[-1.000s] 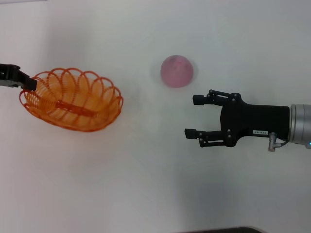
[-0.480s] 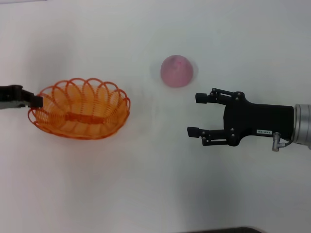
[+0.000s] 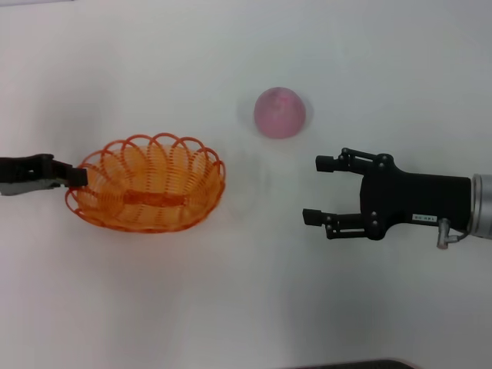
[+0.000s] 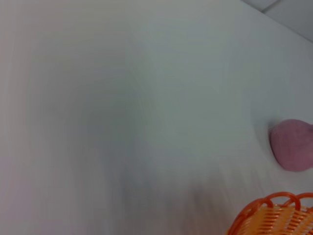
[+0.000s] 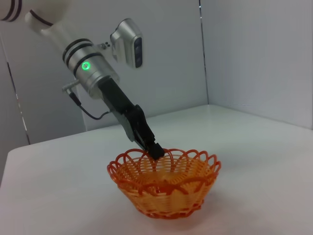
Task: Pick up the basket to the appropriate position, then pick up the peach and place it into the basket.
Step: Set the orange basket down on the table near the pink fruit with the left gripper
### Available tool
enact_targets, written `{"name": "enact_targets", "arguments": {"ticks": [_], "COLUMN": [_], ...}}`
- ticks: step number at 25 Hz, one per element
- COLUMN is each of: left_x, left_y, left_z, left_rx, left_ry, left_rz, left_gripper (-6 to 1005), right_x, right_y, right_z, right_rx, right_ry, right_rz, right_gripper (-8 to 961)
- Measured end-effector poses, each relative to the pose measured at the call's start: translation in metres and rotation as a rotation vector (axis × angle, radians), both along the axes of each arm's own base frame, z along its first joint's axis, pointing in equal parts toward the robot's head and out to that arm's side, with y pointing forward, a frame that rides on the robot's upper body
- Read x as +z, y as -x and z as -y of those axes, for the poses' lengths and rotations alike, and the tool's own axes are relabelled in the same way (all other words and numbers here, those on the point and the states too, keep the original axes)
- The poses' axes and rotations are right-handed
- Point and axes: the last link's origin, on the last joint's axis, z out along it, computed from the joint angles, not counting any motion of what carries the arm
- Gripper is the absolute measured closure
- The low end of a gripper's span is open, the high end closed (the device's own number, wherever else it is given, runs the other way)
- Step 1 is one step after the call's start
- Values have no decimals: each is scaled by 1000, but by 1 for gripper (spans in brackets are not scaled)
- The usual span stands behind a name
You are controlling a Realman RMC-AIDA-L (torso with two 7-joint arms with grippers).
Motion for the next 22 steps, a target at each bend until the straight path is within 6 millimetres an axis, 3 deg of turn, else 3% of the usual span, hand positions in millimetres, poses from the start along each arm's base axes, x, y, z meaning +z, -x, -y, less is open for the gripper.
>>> {"name": "enact_targets", "arguments": {"ticks": [11,22], "left_x": [-17,-26], "left_y": [-1,-2], "left_z": [4,-3], "left_rx": [9,-54], "left_ry": [-64,-78], "left_rz": [54,-30], "left_gripper": [948,948], "right_x": [3,4], "right_y": [-12,-14], "right_z": [12,11], "right_rx": [-37,-39], "right_ry": [-13,-16], "right_rz": [13,25], "right_gripper": [41,41]}}
